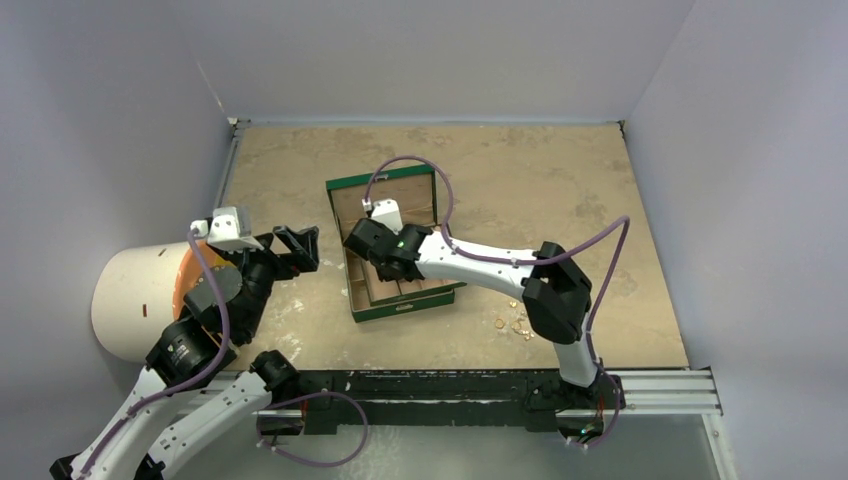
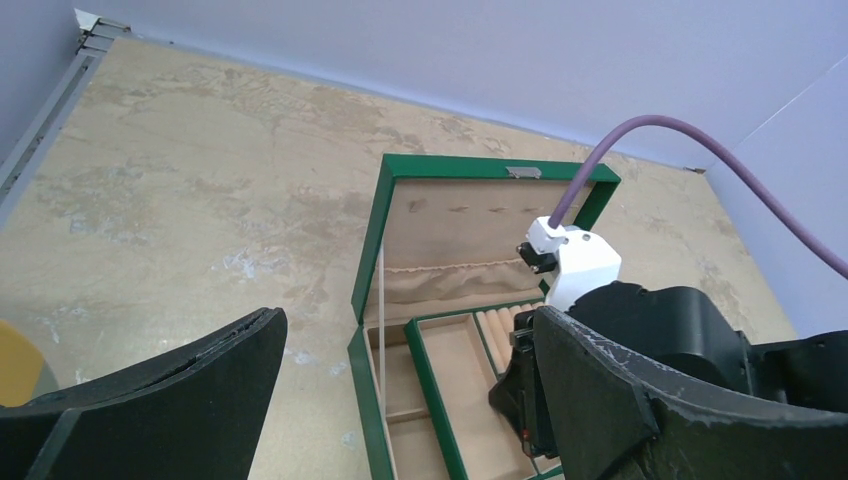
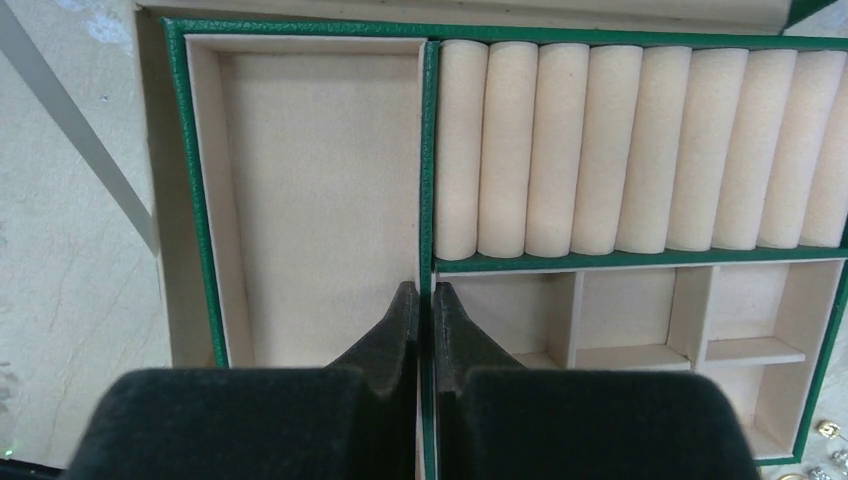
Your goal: Organize the mixed jewelry
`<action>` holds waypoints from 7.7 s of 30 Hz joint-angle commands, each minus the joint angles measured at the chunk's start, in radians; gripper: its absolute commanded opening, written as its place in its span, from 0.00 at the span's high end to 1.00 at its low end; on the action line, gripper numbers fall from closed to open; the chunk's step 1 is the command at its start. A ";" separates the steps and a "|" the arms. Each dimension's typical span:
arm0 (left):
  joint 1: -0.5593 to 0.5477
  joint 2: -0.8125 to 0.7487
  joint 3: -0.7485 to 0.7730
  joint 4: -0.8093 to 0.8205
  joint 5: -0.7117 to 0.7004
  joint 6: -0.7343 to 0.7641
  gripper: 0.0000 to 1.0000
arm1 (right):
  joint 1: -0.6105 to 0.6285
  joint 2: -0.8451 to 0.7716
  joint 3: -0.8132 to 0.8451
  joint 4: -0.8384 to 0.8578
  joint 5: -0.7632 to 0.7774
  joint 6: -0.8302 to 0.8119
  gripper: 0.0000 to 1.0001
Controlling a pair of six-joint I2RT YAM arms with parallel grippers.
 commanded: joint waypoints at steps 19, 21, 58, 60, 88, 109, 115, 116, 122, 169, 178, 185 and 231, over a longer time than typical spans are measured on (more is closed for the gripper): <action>0.014 -0.020 0.005 0.032 0.014 -0.008 0.06 | 0.029 0.153 0.214 -0.076 0.067 0.083 1.00; 0.013 -0.019 0.005 0.034 0.015 -0.008 0.06 | 0.034 0.160 0.222 -0.074 0.063 0.081 1.00; 0.023 -0.020 0.004 0.037 0.030 -0.008 0.06 | 0.070 0.229 0.261 -0.058 -0.024 0.131 0.99; 0.022 -0.019 0.004 0.037 0.030 -0.009 0.06 | 0.070 0.221 0.249 -0.062 -0.020 0.134 0.87; 0.037 0.086 0.003 0.039 0.038 0.006 0.06 | 0.051 -0.408 -0.294 -0.048 0.149 0.026 0.62; 0.048 0.147 -0.004 0.060 0.114 0.016 0.06 | -0.225 -0.756 -0.779 -0.059 -0.050 0.201 0.64; 0.048 0.150 -0.003 0.060 0.121 0.017 0.06 | -0.250 -0.755 -0.838 -0.025 -0.127 0.247 0.67; 0.048 0.150 -0.003 0.060 0.121 0.017 0.06 | -0.250 -0.752 -0.848 -0.024 -0.134 0.260 0.67; 0.047 0.152 -0.002 0.060 0.122 0.017 0.06 | -0.249 -0.744 -0.893 -0.043 -0.137 0.362 0.67; 0.048 0.131 -0.005 0.057 0.121 0.012 0.07 | -0.254 -0.646 -1.005 -0.003 -0.100 0.611 1.00; 0.048 0.138 -0.005 0.055 0.124 0.003 0.07 | -0.254 -0.745 -1.023 0.039 -0.099 0.532 1.00; 0.048 0.130 -0.005 0.042 0.191 -0.036 0.07 | -0.255 -0.855 -1.018 0.104 -0.078 0.379 1.00; 0.047 0.283 -0.340 0.473 0.922 -0.506 0.48 | 0.054 -0.730 -0.652 0.555 -0.148 -0.081 1.00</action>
